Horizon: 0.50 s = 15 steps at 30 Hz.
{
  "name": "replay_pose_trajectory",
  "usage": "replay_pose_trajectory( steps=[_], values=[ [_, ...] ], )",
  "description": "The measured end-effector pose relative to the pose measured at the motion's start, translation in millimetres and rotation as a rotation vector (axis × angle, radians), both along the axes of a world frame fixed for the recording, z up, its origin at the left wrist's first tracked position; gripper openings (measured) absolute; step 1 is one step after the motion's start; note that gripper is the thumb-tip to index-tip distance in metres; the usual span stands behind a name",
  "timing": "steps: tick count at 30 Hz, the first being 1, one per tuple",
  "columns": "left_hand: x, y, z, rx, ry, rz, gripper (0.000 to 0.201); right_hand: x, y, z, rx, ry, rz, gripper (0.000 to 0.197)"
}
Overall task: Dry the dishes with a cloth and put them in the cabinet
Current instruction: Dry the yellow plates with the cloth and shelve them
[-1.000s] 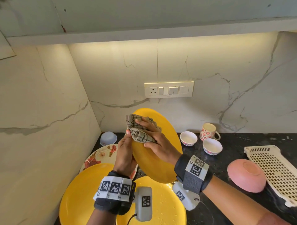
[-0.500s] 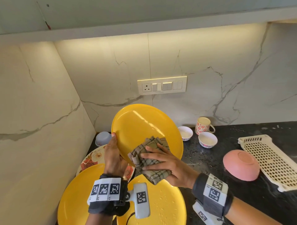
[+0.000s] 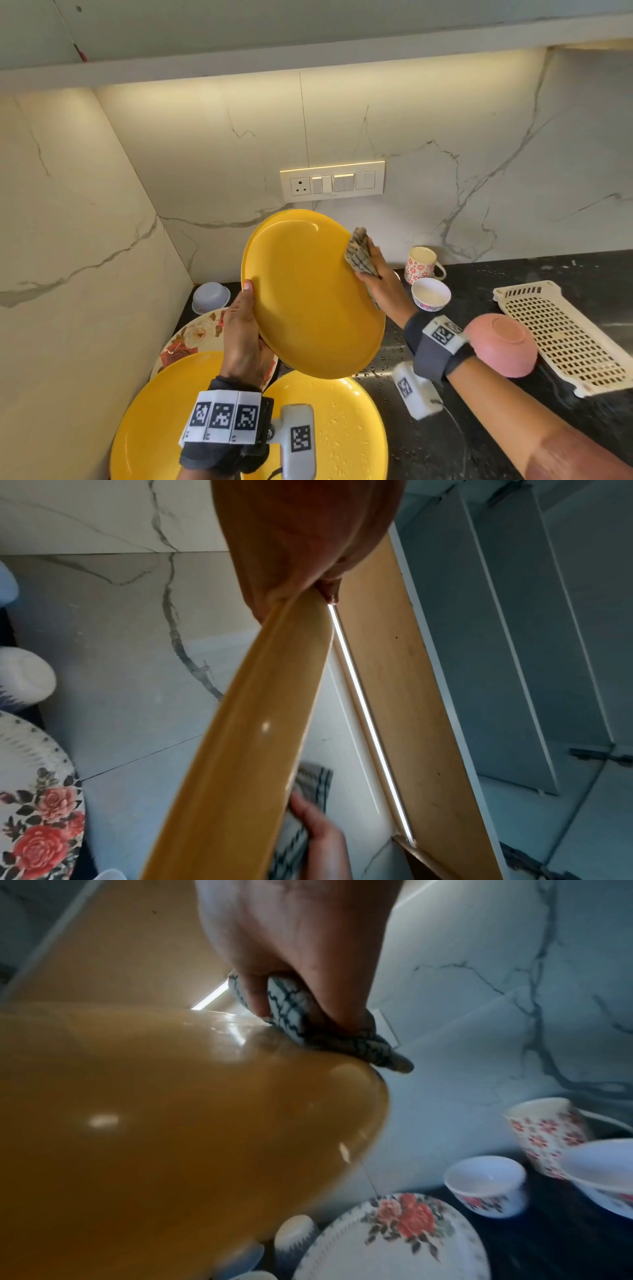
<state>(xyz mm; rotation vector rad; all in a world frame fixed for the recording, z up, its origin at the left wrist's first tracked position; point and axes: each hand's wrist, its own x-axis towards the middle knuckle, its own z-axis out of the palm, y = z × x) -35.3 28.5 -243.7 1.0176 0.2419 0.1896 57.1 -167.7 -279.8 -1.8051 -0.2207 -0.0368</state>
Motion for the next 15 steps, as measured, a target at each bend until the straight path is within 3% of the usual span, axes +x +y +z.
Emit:
replay_pose_trajectory(
  steps=[3, 9, 12, 15],
  values=[
    [3.2, -2.9, 1.1, 0.034, -0.027, 0.006, 0.029, 2.0, 24.8, 15.7, -0.046, -0.120, 0.058, 0.074],
    [7.7, 5.3, 7.1, 0.031, -0.082, 0.045, 0.029, -40.8, 53.1, -6.2, -0.130, -0.330, 0.368, 0.048],
    [9.4, 9.2, 3.6, 0.015, -0.070, 0.033, 0.029, -54.6, 40.2, -36.6, -0.088, -0.342, 0.422, 0.049],
    [10.5, 7.6, -4.8, 0.017, -0.024, 0.046, 0.027, -54.1, 21.0, -52.2, -0.039, -0.244, 0.379, 0.050]
  ],
)
